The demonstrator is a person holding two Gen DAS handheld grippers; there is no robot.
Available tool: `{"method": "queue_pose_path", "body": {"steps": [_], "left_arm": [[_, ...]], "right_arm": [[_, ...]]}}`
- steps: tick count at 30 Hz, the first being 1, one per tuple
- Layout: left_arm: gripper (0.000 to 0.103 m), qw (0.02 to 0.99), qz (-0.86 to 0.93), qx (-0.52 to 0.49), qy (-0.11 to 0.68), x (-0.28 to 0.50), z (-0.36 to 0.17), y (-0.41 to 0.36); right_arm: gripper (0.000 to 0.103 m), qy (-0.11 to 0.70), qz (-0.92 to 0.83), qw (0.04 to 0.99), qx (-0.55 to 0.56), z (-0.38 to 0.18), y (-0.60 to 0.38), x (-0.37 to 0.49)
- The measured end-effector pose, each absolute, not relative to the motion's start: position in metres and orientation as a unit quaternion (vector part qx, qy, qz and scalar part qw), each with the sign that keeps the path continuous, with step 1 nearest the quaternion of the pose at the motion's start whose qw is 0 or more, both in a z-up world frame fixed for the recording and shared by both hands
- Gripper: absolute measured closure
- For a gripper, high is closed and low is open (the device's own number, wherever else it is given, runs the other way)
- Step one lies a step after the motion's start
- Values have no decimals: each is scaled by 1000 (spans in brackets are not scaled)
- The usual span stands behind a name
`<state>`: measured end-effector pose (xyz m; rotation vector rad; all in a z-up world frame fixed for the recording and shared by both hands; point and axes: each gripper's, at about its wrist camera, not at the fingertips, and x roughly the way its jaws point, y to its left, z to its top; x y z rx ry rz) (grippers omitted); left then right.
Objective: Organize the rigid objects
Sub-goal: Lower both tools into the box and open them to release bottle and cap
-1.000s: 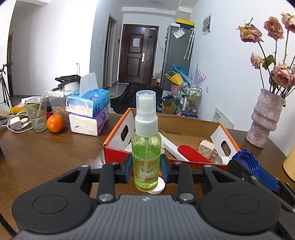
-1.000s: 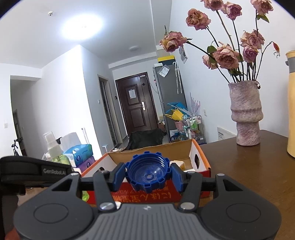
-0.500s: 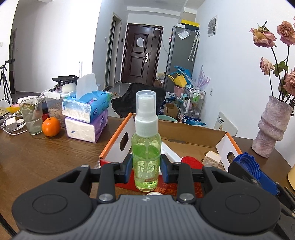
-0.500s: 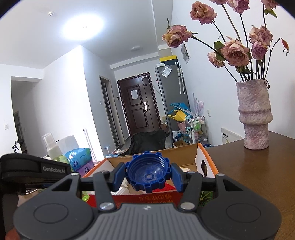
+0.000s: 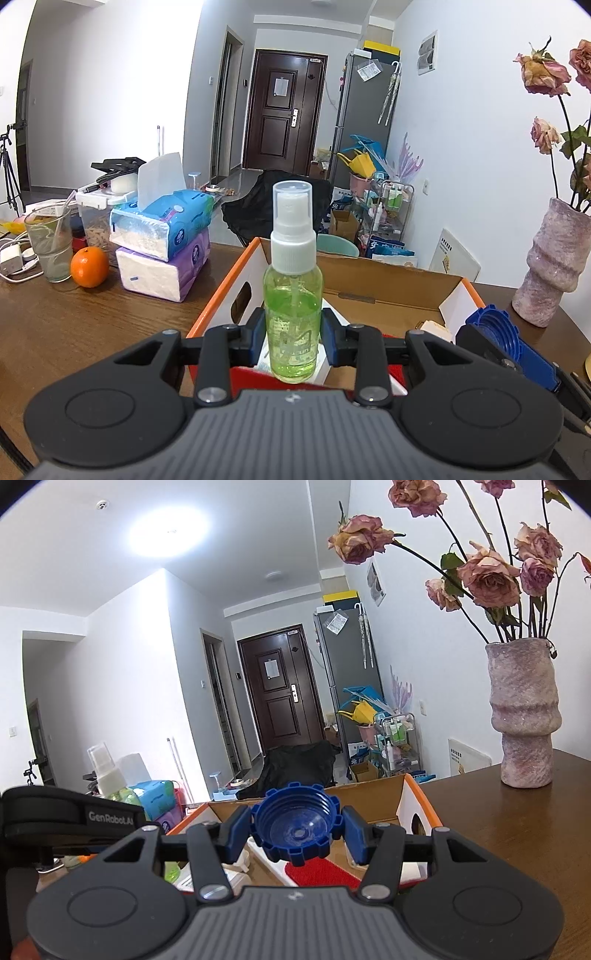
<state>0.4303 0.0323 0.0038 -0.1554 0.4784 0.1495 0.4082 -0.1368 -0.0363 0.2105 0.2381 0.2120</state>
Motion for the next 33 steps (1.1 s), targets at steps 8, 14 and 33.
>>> {"method": "queue_pose_path", "body": {"steps": [8, 14, 33], "left_arm": [[71, 966, 73, -70, 237, 452, 1, 32], [71, 967, 71, -66, 237, 467, -1, 31], [71, 967, 61, -44, 244, 511, -8, 27]], "right_arm": [[51, 119, 107, 982, 99, -38, -136, 431], [51, 121, 110, 982, 90, -40, -133, 446], [51, 128, 105, 984, 61, -47, -124, 478]]}}
